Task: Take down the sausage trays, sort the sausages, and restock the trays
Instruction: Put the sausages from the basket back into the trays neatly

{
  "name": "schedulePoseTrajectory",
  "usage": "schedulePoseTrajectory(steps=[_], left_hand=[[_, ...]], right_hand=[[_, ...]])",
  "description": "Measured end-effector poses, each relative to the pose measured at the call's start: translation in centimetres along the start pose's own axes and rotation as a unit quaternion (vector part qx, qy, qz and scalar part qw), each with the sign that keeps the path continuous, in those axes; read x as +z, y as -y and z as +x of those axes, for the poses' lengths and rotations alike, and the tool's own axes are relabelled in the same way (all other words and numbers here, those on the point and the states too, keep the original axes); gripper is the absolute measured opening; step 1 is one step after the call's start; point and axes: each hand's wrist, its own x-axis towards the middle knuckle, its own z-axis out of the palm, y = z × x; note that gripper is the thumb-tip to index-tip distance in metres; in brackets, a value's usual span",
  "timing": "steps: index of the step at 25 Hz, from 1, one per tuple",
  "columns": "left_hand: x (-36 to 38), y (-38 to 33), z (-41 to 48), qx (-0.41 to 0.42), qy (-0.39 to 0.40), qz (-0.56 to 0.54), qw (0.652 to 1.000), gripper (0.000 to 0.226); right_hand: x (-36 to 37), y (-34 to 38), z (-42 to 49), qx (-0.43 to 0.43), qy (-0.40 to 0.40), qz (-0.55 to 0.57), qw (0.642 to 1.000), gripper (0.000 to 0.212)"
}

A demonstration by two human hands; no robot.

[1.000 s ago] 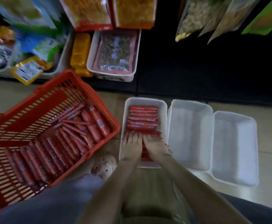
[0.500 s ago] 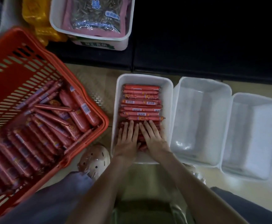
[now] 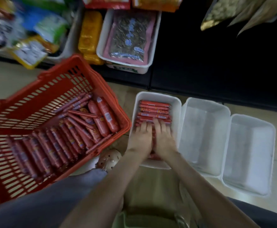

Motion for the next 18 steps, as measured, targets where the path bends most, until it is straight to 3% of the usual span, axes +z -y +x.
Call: schedulePoseTrajectory(steps=[2,4,6,9,11,14,18], left_hand=[[-5.6,0.1,-1.8,0.023,-0.049,-0.025,0.998,0.034],[-11.4,2.4,-3.8,0.052,-0.111,0.029,0.992,0.031],[-17.0,6.7,-5.1,0.038,-0.176,0.070,0.981,0.029],[-20.5,15.6,-6.9,-0.038,-0.165,0.122,0.978,0.033],[-18.7,21.3,-8.5,-0.104,-0.118,0.108,0.982,0.039],[-12.0,27.2,-10.5,-0.182,-0.047,0.091,0.978,0.057],[-4.5,29.8,-9.3,-0.252,0.037,0.049,0.966,0.073]], right_hand=[[-3.3,3.4,0.1,-0.006,-0.103,0.041,0.994,0.067],[-6.1,7.5,0.0,-0.058,-0.178,0.047,0.981,0.061],[-7.6,11.9,0.2,-0.129,-0.193,0.052,0.971,0.064],[-7.5,18.7,1.3,-0.203,-0.108,0.008,0.973,0.063],[-5.4,22.2,2.9,-0.214,-0.036,-0.022,0.976,0.067],[-0.3,24.9,6.9,-0.169,0.063,-0.070,0.981,0.073],[6.8,25.1,11.5,-0.126,0.151,-0.136,0.971,0.087]])
